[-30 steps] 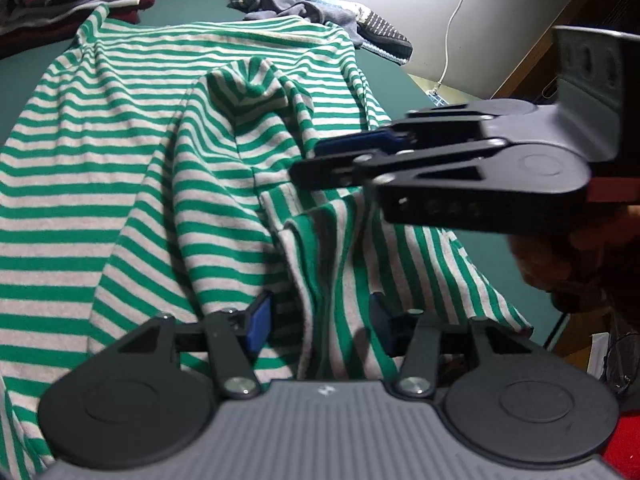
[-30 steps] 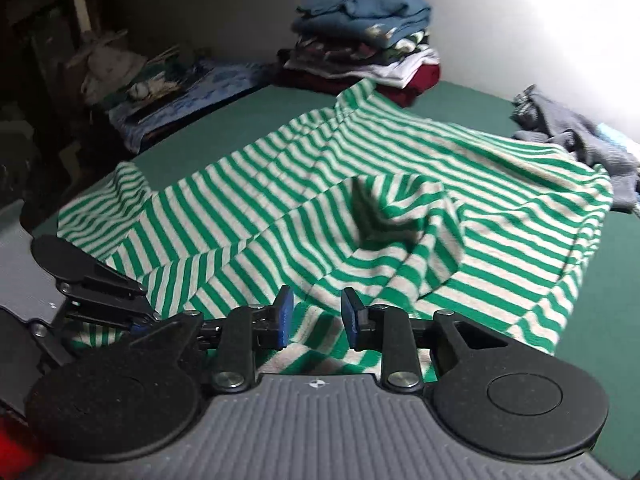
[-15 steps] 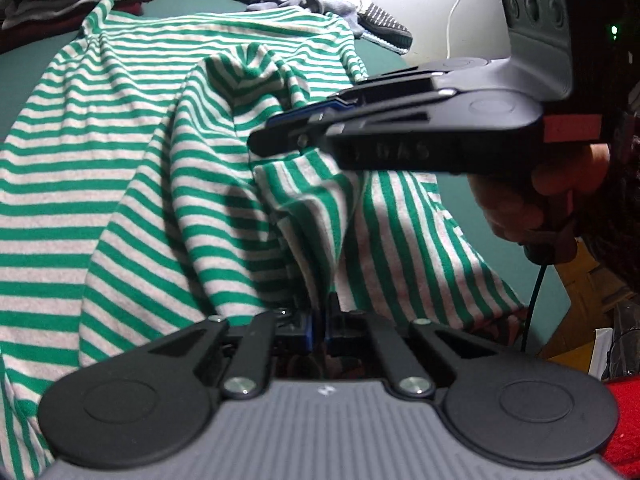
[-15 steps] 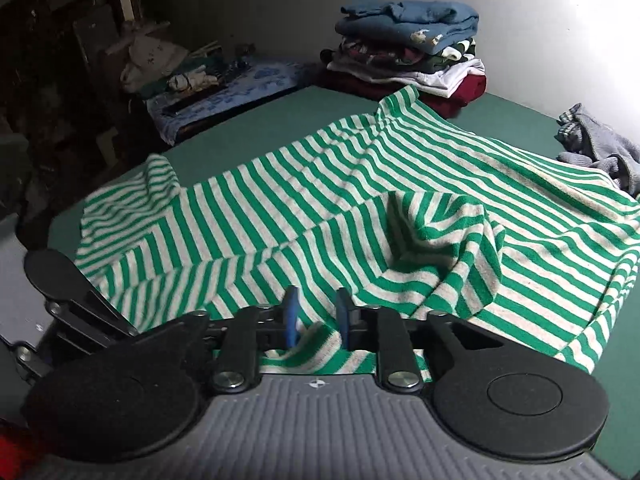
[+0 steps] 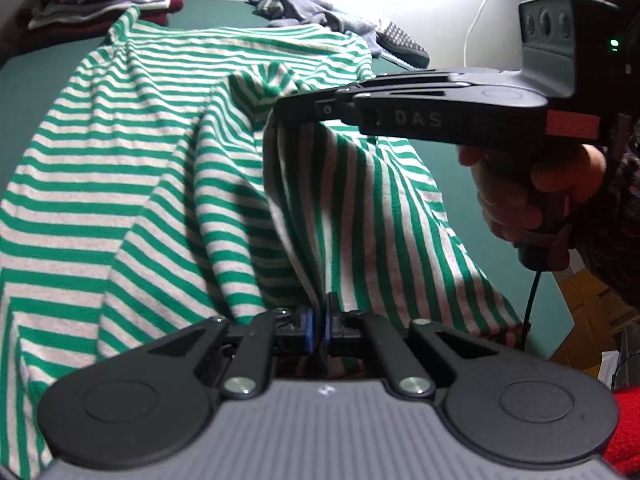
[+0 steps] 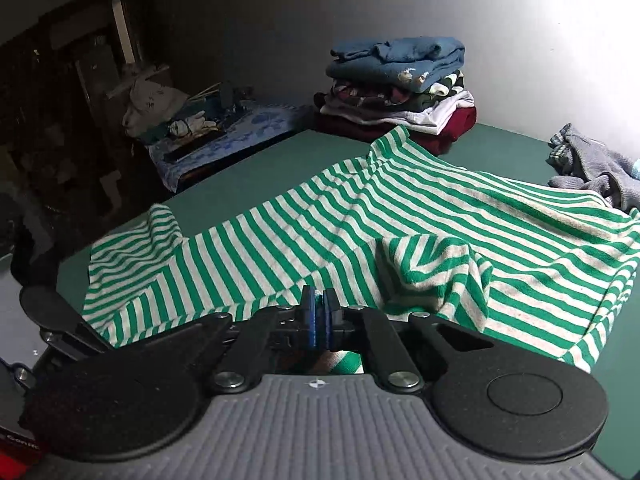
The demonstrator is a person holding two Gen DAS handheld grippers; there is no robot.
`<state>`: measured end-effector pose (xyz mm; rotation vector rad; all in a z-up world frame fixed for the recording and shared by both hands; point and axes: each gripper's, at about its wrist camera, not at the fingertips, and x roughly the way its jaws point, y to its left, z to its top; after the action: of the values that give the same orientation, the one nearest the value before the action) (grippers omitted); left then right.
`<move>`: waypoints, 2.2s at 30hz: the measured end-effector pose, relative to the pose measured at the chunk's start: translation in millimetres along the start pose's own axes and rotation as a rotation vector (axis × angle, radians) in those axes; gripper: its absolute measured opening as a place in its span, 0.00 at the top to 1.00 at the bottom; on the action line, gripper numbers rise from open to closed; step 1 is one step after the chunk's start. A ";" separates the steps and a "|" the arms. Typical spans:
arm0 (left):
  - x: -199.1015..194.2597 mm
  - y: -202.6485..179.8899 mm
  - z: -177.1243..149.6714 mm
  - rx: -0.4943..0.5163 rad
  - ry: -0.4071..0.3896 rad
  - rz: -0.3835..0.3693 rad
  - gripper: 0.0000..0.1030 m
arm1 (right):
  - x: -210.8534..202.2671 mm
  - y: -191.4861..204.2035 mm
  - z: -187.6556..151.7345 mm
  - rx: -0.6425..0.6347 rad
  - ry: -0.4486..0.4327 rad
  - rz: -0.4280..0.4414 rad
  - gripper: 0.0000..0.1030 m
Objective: Fold clothes
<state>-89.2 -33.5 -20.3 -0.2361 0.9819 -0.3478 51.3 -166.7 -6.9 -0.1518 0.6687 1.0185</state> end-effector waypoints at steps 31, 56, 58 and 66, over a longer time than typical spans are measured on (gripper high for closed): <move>20.7 -14.2 -10.9 0.125 0.096 0.109 0.88 | -138.1 9.2 -101.6 0.197 0.148 -0.129 0.83; 19.4 -33.6 -25.3 0.191 0.058 0.133 0.58 | -119.6 30.3 -119.3 0.073 0.297 -0.058 0.87; 17.4 -27.5 -24.7 0.186 0.058 0.097 0.58 | -117.9 33.6 -125.2 0.047 0.329 -0.099 0.92; -7.2 -12.4 -24.3 0.250 0.051 -0.015 0.57 | -108.8 53.9 -75.8 0.162 0.211 -0.169 0.80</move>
<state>-115.6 -43.1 -23.5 -0.0080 0.9770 -0.4880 -64.6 -249.6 6.1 -0.1724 0.9121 0.7882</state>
